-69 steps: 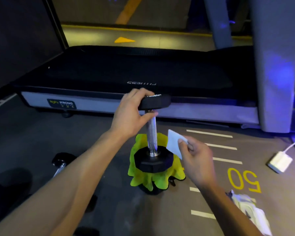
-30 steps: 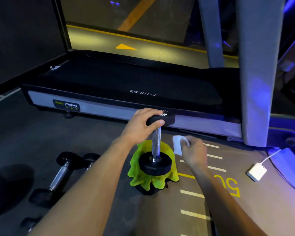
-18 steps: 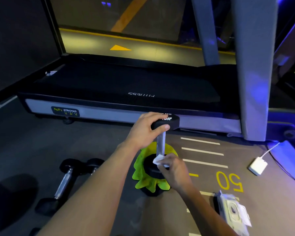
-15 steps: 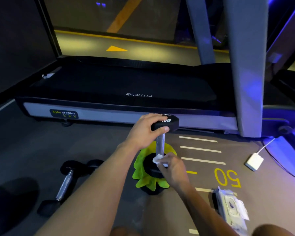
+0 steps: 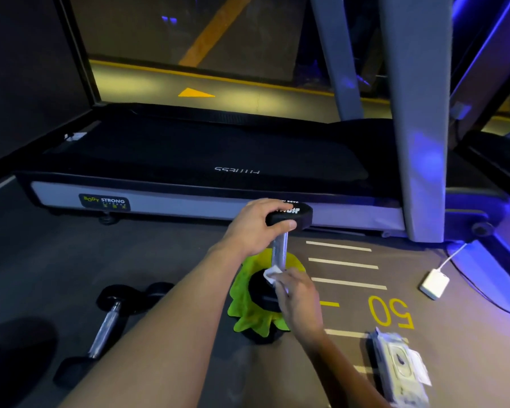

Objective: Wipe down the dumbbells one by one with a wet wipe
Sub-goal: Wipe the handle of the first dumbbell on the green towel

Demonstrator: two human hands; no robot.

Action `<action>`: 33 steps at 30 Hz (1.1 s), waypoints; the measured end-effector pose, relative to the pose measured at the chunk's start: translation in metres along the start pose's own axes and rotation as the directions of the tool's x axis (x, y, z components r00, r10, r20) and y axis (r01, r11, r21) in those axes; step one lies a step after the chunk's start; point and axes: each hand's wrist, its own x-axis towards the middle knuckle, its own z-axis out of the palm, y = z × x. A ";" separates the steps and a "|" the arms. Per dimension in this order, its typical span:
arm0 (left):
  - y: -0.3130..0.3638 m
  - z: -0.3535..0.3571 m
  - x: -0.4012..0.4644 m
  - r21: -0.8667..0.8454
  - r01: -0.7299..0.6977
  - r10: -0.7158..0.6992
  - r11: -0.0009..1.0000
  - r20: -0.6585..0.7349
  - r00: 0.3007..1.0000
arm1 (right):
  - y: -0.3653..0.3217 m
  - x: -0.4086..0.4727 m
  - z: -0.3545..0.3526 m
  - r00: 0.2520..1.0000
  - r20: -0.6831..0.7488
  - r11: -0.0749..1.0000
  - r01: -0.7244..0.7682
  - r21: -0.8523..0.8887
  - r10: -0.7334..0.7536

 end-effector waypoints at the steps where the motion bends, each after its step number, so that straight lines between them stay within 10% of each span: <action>1: 0.000 0.000 0.002 0.000 0.000 0.000 1.000 0.001 1.000 | 0.002 0.002 0.000 1.000 0.012 1.000 0.013 -0.005 -0.013; 11: -0.023 -0.012 0.019 -0.002 -0.004 0.004 1.000 -0.017 1.000 | 0.019 0.027 0.008 0.987 -0.160 0.980 0.035 0.196 -0.003; 19: -0.005 -0.013 0.019 0.018 0.064 -0.064 0.998 0.023 0.998 | 0.025 0.016 -0.012 0.990 0.129 0.973 -0.089 0.214 0.062; 29: -0.003 -0.005 0.008 0.031 0.090 -0.089 0.996 -0.012 0.996 | 0.020 0.052 -0.035 0.786 -0.221 0.630 -0.258 0.733 0.578; 33: 0.011 -0.006 0.009 0.071 0.137 -0.137 0.988 -0.016 0.990 | 0.004 0.040 -0.005 0.885 -0.081 0.702 -0.305 0.644 0.459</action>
